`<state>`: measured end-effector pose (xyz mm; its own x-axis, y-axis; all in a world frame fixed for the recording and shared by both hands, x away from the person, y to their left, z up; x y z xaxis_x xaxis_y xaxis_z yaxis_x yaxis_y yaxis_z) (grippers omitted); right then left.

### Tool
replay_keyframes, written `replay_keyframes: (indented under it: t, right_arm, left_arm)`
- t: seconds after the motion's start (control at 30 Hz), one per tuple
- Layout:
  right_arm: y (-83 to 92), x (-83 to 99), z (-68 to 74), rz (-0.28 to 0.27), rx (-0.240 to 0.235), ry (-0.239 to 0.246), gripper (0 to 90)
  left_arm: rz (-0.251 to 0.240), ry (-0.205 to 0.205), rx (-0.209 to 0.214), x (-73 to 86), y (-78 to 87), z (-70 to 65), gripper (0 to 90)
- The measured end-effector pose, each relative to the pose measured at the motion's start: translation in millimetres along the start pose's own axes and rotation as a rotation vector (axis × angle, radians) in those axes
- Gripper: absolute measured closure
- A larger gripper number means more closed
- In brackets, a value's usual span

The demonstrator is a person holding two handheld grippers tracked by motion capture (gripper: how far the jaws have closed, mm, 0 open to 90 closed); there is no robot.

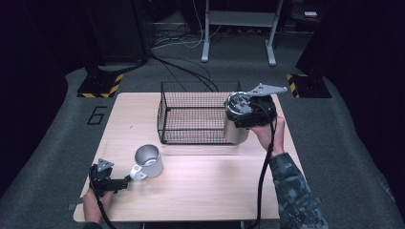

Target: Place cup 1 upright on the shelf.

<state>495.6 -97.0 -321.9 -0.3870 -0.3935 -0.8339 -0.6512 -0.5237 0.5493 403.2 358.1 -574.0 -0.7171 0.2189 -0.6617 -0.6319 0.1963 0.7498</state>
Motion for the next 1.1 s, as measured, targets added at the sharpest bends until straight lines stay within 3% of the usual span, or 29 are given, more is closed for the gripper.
replay_keyframes:
  t: [0.63,1.1]
  right_arm:
    - [-9.4,-19.3,-11.4,-0.005,0.024,-0.003,3.5]
    - [-25.4,-30.9,-19.2,0.004,0.033,-0.005,3.6]
  left_arm:
    - [0.000,0.000,0.000,0.0,0.0,0.0,0.5]
    - [0.000,0.000,0.000,0.0,0.0,0.0,0.5]
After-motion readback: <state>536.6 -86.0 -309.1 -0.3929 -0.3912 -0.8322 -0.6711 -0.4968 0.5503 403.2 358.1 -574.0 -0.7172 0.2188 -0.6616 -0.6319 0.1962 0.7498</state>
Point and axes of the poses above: each handheld gripper's, and its own axes: y roughly backward along the jaws, x roughly out of its underside, z roughly to its left, the point moved 6 cm from there along -y, roughly forward along the jaws, and after that the axes turned 5 degrees about z, right-handed, at the moved point
